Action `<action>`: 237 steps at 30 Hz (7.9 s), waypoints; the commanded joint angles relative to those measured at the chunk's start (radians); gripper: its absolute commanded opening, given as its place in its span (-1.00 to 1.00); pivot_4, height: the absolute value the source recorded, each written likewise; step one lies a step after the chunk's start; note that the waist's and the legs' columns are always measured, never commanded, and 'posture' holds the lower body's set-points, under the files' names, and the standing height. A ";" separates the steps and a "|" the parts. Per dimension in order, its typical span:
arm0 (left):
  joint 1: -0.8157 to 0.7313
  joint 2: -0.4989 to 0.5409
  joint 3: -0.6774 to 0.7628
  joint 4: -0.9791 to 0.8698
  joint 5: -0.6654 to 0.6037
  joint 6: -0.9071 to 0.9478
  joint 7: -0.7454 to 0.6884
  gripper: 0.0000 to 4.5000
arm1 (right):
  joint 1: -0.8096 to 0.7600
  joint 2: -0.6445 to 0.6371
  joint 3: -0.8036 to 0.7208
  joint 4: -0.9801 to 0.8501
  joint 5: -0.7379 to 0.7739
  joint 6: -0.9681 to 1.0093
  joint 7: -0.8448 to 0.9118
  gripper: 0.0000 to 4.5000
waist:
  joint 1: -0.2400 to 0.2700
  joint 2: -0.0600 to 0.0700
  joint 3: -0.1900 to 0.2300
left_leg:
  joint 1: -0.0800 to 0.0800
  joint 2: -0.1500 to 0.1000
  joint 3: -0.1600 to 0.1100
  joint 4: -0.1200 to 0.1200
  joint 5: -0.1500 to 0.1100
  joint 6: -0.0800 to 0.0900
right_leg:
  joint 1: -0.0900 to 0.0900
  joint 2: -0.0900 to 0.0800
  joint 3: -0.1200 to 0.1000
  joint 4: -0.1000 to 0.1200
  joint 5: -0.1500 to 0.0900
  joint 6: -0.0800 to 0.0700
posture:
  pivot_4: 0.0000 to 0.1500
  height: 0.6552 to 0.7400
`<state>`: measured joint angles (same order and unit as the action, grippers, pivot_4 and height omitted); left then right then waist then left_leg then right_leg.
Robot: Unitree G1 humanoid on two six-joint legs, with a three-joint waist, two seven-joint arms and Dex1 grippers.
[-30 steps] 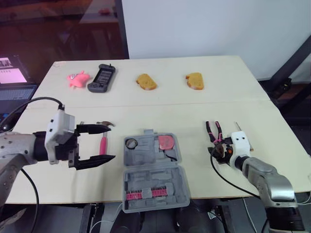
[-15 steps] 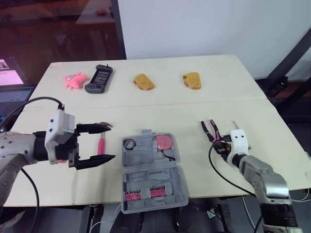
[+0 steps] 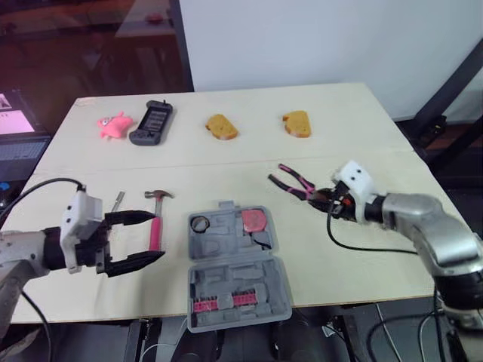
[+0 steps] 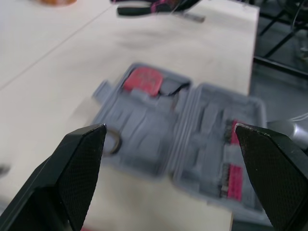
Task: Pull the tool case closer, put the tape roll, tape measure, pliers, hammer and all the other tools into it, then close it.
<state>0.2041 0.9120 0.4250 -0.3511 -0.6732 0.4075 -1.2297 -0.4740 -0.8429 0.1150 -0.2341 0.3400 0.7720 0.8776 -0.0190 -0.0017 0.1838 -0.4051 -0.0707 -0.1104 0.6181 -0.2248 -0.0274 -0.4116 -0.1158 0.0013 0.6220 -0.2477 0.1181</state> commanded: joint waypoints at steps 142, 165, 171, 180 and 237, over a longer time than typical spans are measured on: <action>0.139 0.022 0.001 0.053 0.157 0.001 0.104 1.00 | -0.114 0.196 0.062 0.243 -0.088 -0.489 0.378 -0.98 | 0.006 -0.007 -0.015 | 0.010 -0.001 -0.003 -0.006 0.000 -0.002 | 0.005 -0.002 0.000 0.005 -0.006 -0.004 | 1.00 1.00; -0.054 -0.131 -0.371 0.259 0.423 -0.321 0.098 -0.97 | 0.085 0.111 0.223 0.433 -0.370 -0.799 0.366 -1.00 | 0.009 -0.007 -0.009 | -0.001 -0.001 -0.002 -0.002 0.000 -0.002 | -0.005 -0.002 -0.001 0.006 -0.003 -0.001 | 1.00 1.00; -0.099 -0.191 -0.432 0.321 0.449 -0.327 0.134 -0.97 | 0.062 0.166 0.249 0.479 -0.390 -0.826 0.358 -1.00 | 0.005 -0.007 -0.009 | -0.001 -0.001 -0.002 -0.002 0.000 -0.002 | -0.005 -0.001 -0.001 0.007 -0.002 0.001 | 1.00 1.00; -0.175 -0.259 -0.511 0.371 0.479 -0.305 0.176 -0.97 | 0.054 0.214 0.266 0.461 -0.385 -0.798 0.362 -1.00 | 0.008 -0.007 -0.009 | 0.001 -0.001 -0.003 -0.002 0.000 -0.002 | -0.003 -0.001 -0.001 0.008 -0.002 0.001 | 1.00 1.00; -0.363 -0.342 -0.519 0.416 0.530 -0.203 0.315 -0.97 | -0.062 0.360 0.267 0.518 -0.431 -0.646 0.219 -1.00 | 0.005 -0.007 -0.009 | 0.004 -0.002 -0.004 -0.001 0.001 -0.003 | 0.000 0.000 -0.001 0.009 -0.001 0.002 | 1.00 1.00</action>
<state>-0.1325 0.5841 -0.0919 0.0977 -0.1313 0.2469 -0.9120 -0.5145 -0.5164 0.3763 0.3143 -0.1047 0.1463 1.0964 -0.0136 -0.0089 0.1745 -0.4012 -0.0729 -0.1144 0.6171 -0.2238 -0.0305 -0.4114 -0.1161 -0.0001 0.6308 -0.2487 0.1204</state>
